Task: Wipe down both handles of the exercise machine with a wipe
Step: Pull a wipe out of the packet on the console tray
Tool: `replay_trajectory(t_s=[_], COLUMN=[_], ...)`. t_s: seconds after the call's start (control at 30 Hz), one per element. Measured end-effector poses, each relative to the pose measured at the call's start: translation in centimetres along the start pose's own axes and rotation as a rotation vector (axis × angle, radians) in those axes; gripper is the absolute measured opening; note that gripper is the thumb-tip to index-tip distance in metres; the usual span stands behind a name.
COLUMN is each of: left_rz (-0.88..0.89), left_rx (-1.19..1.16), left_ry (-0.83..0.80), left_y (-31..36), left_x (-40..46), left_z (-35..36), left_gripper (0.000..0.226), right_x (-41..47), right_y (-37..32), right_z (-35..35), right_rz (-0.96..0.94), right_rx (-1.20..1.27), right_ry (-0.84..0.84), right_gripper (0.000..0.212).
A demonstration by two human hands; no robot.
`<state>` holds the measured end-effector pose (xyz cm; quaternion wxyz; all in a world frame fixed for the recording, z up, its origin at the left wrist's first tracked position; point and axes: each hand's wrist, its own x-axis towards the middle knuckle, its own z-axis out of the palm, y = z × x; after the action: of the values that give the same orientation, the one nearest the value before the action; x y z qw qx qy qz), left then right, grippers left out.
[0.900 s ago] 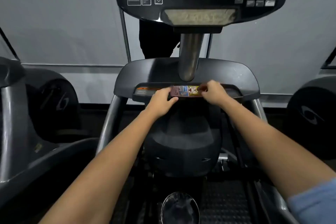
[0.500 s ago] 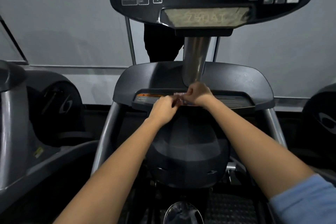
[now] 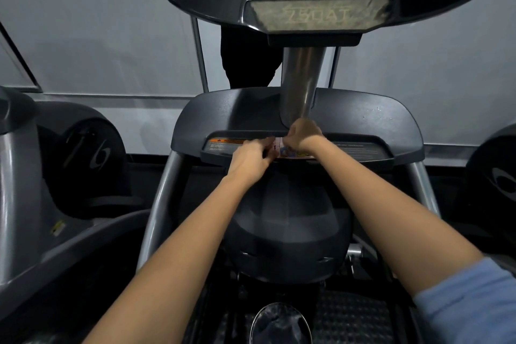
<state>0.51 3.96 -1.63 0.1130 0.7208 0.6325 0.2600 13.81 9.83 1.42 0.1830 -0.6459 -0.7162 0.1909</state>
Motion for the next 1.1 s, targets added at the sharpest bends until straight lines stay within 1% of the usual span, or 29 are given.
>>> replay_trajectory(t_s=[0.1,0.2,0.23,0.3,0.33,0.4,0.53,0.6,0.67,0.8,0.87,0.93,0.97,1.1], left_rz=[-0.004,0.004,0.0,-0.003,0.0,0.007,-0.015,-0.036,-0.019,0.014,0.009,0.006,0.007,-0.007], left_rx=[0.022,0.041,0.042,0.041,0.041,0.05,0.059,0.016,-0.02,-0.011,0.01,0.005,0.004,0.001], left_ry=[-0.021,-0.027,-0.026,-0.013,-0.005,0.014,0.032,0.03,0.016,-0.057,-0.097,-0.118,-0.121,-0.124], left_y=[0.1,0.1,0.1,0.3,0.4,0.6,1.0,1.0,1.2,1.9,2.4,2.8,2.9,2.8], left_x=[0.0,0.1,0.1,0.0,0.0,-0.1,0.1,0.4,0.5,0.9,1.2,1.4,1.4,1.6], left_z=[-0.1,0.0,0.0,-0.1,0.0,0.0,0.2,0.3,0.3,0.3,0.3,0.5,0.6,1.0], left_gripper=[0.032,0.03,0.031,0.032,0.032,0.032,0.034,0.034,0.036,0.04,0.045,0.047,0.047,0.048], right_x=[0.0,-0.5,-0.8,-1.6,-1.8,-2.0,-2.2,-2.0,-1.8,-1.6,-1.6,-1.5,-1.3,-1.0], right_y=[1.3,3.5,4.3,5.3,5.6,5.6,4.7,4.5,4.1,3.3,3.0,2.9,2.9,2.2], right_z=[-1.1,-2.9,-3.6,-4.3,-4.3,-4.1,-3.5,-3.2,-2.8,-2.4,-2.5,-2.5,-2.4,-1.6], right_rz=[0.085,0.204,0.224,0.248,0.239,0.153,-0.092,-0.169,-0.214,-0.233,-0.258,-0.236,-0.208,-0.117], right_rx=[0.061,0.108,0.111,0.125,0.121,0.053,-0.119,-0.185,-0.199,-0.281,-0.342,-0.317,-0.295,-0.319], right_ry=[0.071,0.213,0.233,0.215,0.203,0.204,0.179,0.173,0.193,0.202,0.205,0.181,0.164,0.181], right_gripper=[0.016,0.032,0.031,0.022,0.026,0.031,0.015,0.016,0.017,0.027,0.019,0.01,0.011,0.033])
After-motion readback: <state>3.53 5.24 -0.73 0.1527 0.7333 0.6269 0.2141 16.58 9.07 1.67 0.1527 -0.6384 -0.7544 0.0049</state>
